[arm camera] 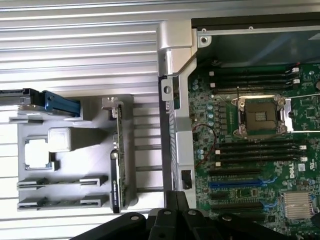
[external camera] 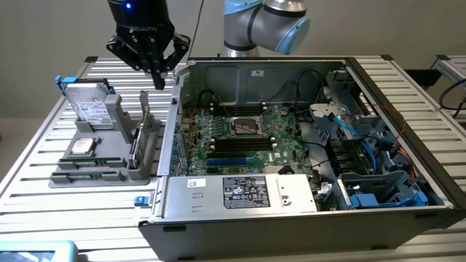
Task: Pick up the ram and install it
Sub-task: 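Reach for the ram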
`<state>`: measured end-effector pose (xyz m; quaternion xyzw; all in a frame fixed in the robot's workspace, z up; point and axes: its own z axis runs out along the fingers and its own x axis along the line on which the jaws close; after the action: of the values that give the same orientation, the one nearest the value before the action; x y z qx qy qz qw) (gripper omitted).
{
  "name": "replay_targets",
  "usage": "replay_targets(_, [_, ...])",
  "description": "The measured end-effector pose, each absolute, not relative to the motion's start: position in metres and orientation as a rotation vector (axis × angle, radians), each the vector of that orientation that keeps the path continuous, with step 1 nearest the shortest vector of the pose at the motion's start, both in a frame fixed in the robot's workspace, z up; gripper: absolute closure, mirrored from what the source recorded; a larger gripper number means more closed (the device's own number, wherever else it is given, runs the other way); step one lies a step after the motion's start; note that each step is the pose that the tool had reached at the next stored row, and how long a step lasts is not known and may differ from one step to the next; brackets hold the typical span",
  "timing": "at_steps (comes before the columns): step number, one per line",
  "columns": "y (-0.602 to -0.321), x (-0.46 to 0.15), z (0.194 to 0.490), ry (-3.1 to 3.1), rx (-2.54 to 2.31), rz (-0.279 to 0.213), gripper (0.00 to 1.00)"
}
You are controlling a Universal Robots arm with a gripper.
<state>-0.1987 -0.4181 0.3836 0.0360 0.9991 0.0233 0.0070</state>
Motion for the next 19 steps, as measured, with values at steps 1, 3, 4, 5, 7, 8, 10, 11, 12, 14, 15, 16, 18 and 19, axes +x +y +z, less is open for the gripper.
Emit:
replay_targets(1, [-0.419,-0.203,0.383,3.125,0.113,0.073,0.89])
replay_targets(3, [-0.420,-0.212,0.382,3.125,0.113,0.073,0.89])
replay_targets(4, [-0.421,-0.217,0.382,3.125,0.113,0.073,0.89])
replay_targets(5, [-0.422,-0.221,0.381,3.125,0.113,0.073,0.89])
replay_targets(7, [-0.423,-0.230,0.380,3.125,0.113,0.073,0.89])
replay_targets(8, [-0.424,-0.235,0.380,3.125,0.113,0.073,0.89])
replay_targets(10, [-0.427,-0.242,0.379,3.125,0.113,0.073,0.89])
replay_targets(11, [-0.429,-0.245,0.378,3.125,0.113,0.073,0.89])
replay_targets(12, [-0.431,-0.248,0.378,3.125,0.113,0.073,0.89])
replay_targets(14, [-0.435,-0.253,0.377,3.125,0.113,0.073,0.89])
replay_targets(15, [-0.437,-0.256,0.376,3.125,0.113,0.073,0.89])
replay_targets(16, [-0.439,-0.259,0.375,3.125,0.113,0.073,0.89])
replay_targets(18, [-0.442,-0.265,0.373,3.125,0.113,0.073,0.89])
replay_targets(19, [-0.443,-0.268,0.373,3.125,0.113,0.073,0.89])
